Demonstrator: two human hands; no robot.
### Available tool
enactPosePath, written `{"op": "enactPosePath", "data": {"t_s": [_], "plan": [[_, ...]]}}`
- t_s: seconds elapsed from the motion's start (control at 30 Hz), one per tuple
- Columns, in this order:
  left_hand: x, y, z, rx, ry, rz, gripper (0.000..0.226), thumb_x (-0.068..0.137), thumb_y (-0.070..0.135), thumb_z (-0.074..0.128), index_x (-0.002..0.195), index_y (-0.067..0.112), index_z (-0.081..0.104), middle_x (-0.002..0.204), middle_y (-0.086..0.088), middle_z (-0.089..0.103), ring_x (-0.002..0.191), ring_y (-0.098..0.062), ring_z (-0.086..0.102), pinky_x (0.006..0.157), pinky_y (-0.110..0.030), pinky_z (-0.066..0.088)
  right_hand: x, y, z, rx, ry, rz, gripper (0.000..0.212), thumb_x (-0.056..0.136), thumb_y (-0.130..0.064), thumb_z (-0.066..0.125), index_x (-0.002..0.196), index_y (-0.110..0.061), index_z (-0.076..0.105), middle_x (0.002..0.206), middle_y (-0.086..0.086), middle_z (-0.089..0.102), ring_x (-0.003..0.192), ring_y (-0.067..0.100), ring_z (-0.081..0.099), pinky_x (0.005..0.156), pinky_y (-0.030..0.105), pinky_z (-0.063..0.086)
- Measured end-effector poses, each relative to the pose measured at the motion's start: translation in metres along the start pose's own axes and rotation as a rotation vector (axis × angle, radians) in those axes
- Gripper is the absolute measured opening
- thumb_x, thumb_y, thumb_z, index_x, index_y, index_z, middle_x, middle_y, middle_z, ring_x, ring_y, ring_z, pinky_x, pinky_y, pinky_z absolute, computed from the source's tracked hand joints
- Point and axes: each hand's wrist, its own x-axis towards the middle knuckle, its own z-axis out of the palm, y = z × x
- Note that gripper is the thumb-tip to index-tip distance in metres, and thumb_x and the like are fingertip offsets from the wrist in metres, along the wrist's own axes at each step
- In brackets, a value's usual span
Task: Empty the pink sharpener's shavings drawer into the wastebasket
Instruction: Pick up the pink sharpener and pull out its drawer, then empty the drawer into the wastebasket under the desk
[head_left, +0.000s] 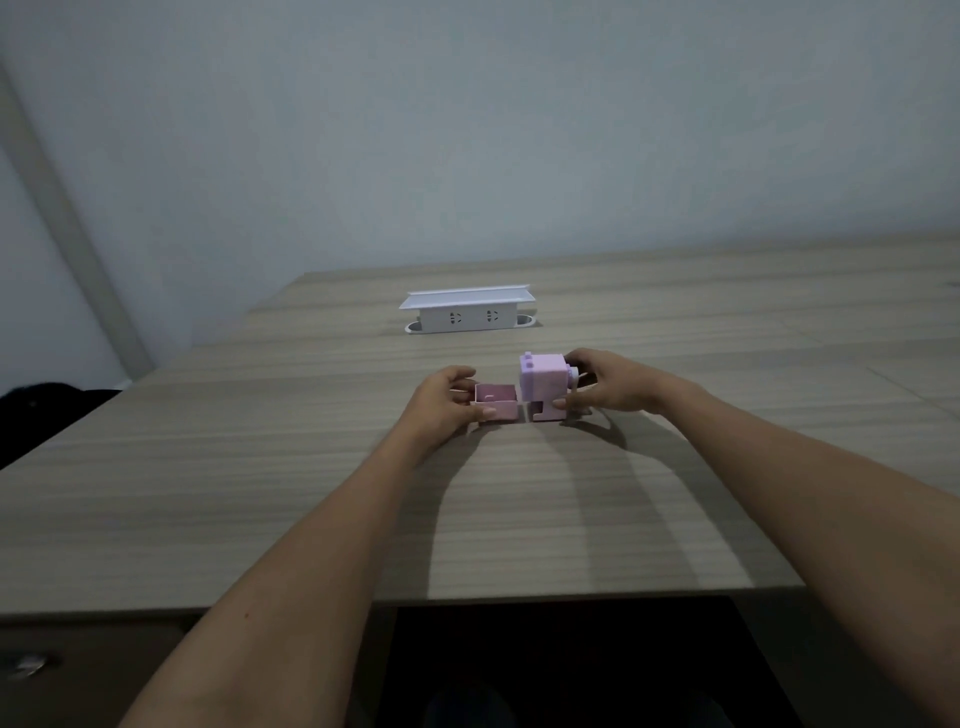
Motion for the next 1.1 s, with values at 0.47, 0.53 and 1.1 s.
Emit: {"op": "enactPosePath", "data": {"t_s": [0.47, 0.53, 1.1], "plan": [[-0.039, 0.063, -0.022, 0.005, 0.020, 0.102, 0.083, 0.078, -0.005, 0.081, 0.149, -0.005, 0.039, 0.137, -0.024, 0.059, 0.126, -0.036, 0.061, 0.103, -0.038, 0.053, -0.041, -0.045, 0.001, -0.041, 0.309, -0.186, 0.088, 0.069, -0.056, 0.084, 0.144, -0.022, 0.052, 0.147, -0.004, 0.053, 0.137, 0.014, 0.047, 0.115, 0.039, 0.037], [-0.045, 0.074, -0.014, -0.010, 0.011, 0.129, 0.081, 0.077, -0.006, 0.082, 0.147, -0.006, 0.041, 0.137, -0.025, 0.058, 0.126, -0.037, 0.061, 0.105, -0.041, 0.053, -0.049, -0.052, -0.002, -0.020, 0.320, -0.194, 0.084, 0.070, -0.056, 0.084, 0.141, -0.020, 0.056, 0.142, -0.004, 0.058, 0.132, 0.013, 0.051, 0.110, 0.034, 0.039], [-0.076, 0.152, 0.138, -0.211, -0.259, 0.290, 0.070, 0.081, 0.000, 0.081, 0.142, -0.007, 0.047, 0.131, -0.020, 0.062, 0.109, -0.022, 0.064, 0.073, -0.010, 0.058, -0.206, -0.002, -0.092, 0.257, 0.493, -0.016, 0.048, 0.075, -0.040, 0.086, 0.116, -0.017, 0.075, 0.104, -0.008, 0.079, 0.092, -0.003, 0.070, 0.079, 0.018, 0.048]]}}
